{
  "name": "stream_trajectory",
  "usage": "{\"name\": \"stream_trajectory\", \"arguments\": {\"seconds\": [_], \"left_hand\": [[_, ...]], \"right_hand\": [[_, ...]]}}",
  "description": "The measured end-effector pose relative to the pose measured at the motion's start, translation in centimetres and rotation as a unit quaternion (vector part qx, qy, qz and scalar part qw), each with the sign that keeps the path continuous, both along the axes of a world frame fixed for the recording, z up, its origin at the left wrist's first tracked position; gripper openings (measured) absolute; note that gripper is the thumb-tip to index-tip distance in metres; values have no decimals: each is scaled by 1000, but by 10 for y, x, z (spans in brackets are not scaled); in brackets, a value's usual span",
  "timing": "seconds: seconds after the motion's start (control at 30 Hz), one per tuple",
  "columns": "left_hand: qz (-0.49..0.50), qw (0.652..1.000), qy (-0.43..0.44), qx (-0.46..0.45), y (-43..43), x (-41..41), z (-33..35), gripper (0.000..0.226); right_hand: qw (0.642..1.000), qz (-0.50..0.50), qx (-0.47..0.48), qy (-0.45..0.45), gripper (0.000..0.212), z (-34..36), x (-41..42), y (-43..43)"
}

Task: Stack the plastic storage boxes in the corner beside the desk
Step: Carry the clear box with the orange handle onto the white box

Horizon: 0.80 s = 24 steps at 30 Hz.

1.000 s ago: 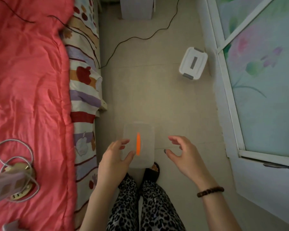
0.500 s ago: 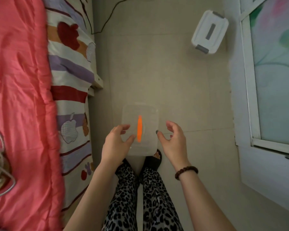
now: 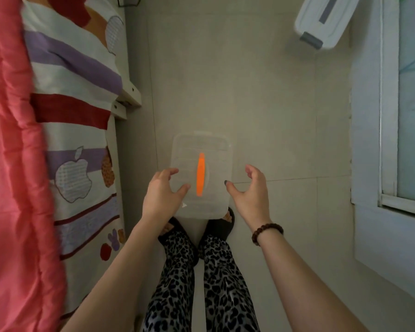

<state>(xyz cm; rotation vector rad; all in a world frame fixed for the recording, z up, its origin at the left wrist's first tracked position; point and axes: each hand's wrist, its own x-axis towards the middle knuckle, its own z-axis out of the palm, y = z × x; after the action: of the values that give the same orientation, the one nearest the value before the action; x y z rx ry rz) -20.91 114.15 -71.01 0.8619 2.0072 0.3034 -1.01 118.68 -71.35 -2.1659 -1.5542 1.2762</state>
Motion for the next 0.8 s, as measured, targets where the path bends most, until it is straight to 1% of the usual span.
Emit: {"name": "stream_trajectory", "arguments": {"seconds": [0.13,0.43,0.63,0.8], "left_hand": [[10,1000,9,-9,-1,-3,-28,56],[83,996,12,-16,-7,-2,-79,55],[64,997,19,-42,-7,-7,-127,56],[53,996,25,-74,-6,-11,-163,61]], "right_hand": [[1000,-10,-18,-5,71,-27,6,-1],[996,-2,-85,-13,68,-83,19,-16],[990,47,-132,-28,68,-126,30,-11],[985,33,-164,-35,71,-159,35,3]]}}
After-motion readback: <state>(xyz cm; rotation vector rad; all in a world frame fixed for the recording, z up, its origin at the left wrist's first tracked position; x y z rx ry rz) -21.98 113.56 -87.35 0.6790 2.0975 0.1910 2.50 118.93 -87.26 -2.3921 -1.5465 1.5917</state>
